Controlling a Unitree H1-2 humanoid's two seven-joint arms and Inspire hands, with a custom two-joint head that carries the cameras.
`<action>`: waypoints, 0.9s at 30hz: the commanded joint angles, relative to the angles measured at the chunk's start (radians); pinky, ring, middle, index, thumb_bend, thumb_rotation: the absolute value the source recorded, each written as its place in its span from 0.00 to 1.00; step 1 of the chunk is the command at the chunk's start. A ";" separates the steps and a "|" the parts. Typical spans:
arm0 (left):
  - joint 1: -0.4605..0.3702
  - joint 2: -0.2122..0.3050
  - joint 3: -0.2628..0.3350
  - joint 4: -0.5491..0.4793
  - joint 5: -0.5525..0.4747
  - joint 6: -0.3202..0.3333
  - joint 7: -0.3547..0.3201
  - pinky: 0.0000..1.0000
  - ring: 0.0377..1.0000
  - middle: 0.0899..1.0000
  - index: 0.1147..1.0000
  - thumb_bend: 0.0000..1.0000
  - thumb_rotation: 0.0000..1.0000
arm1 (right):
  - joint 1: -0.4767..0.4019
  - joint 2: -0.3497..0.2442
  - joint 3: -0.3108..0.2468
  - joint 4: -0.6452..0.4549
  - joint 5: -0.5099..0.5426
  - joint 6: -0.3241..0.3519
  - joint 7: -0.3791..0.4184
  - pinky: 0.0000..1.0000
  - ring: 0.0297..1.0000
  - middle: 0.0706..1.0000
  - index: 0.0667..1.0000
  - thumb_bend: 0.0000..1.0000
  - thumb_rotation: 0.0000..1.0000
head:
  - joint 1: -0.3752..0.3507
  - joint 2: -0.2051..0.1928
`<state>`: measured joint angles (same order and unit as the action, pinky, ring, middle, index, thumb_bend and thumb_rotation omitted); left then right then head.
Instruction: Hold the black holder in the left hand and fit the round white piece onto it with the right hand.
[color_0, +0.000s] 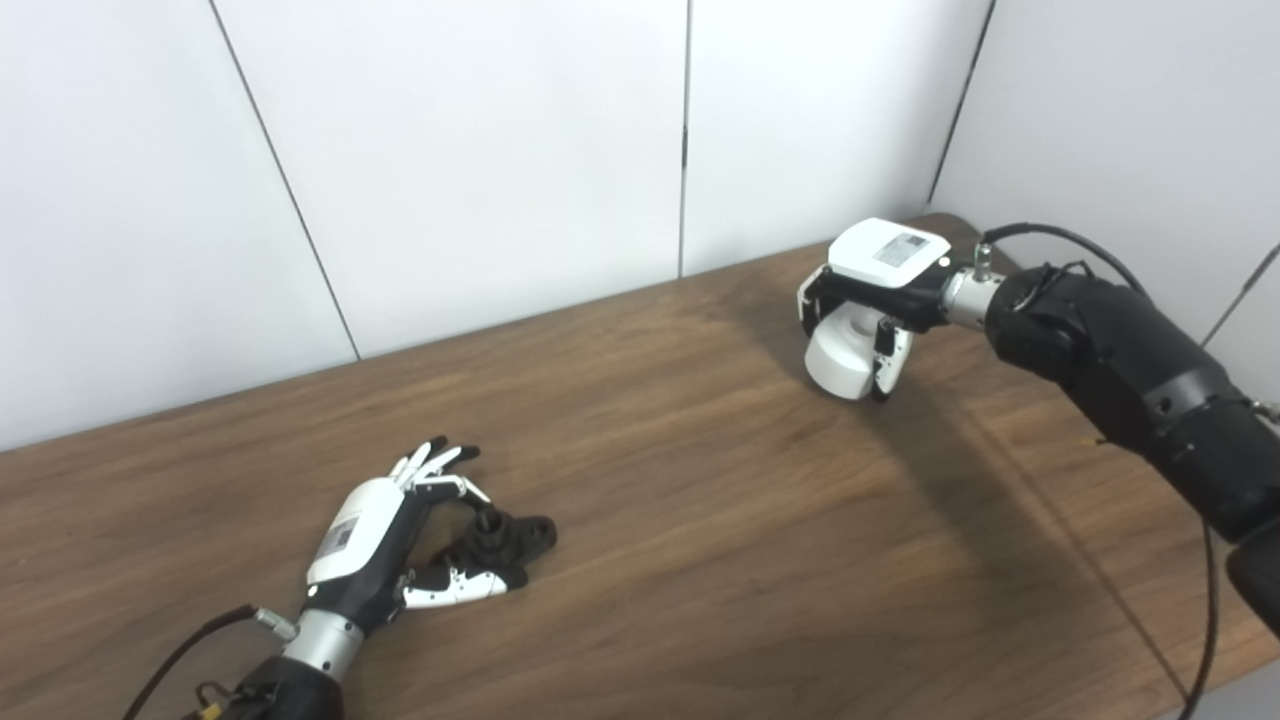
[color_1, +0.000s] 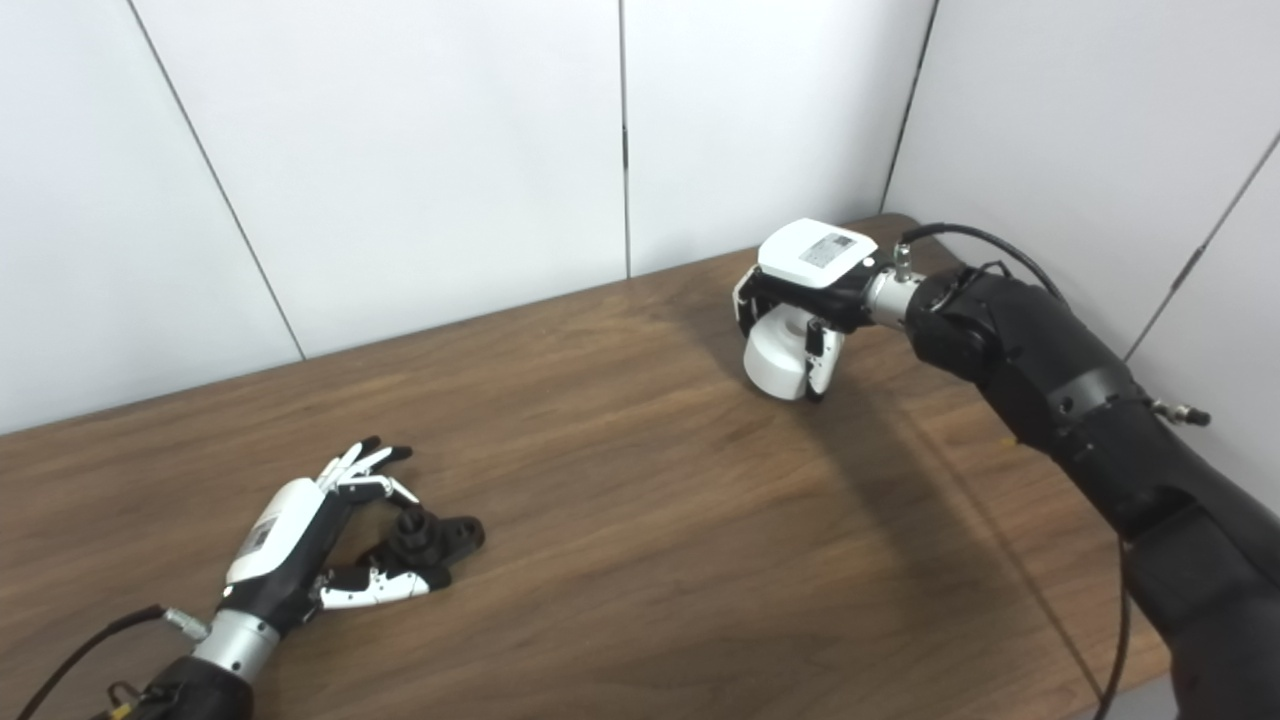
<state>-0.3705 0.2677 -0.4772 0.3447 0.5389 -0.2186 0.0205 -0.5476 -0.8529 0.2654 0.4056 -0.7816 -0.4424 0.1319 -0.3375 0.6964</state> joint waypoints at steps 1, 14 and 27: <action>0.080 0.014 -0.035 0.045 0.020 0.037 -0.091 1.00 0.99 0.90 0.42 0.52 0.06 | -0.033 -0.013 0.001 -0.004 -0.016 -0.020 -0.026 0.40 0.42 0.47 0.43 0.52 0.00 | 0.000 0.001; 0.067 0.008 -0.041 0.067 0.027 0.030 -0.084 1.00 0.97 0.89 0.42 0.52 0.06 | -0.013 0.047 -0.052 -0.222 0.004 0.255 0.152 0.38 0.40 0.45 0.45 0.52 0.00 | 0.012 0.009; 0.014 -0.044 -0.077 0.160 0.070 0.028 -0.046 1.00 0.99 0.89 0.42 0.52 0.06 | -0.248 0.216 0.022 -0.505 -0.187 0.819 0.746 0.40 0.41 0.48 0.43 0.52 0.00 | 0.044 -0.002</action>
<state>-0.4168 0.2330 -0.5060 0.4095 0.5493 -0.2331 0.0288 -0.7523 -0.6288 0.2894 -0.0700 -0.9370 0.3398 0.8493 -0.2961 0.6934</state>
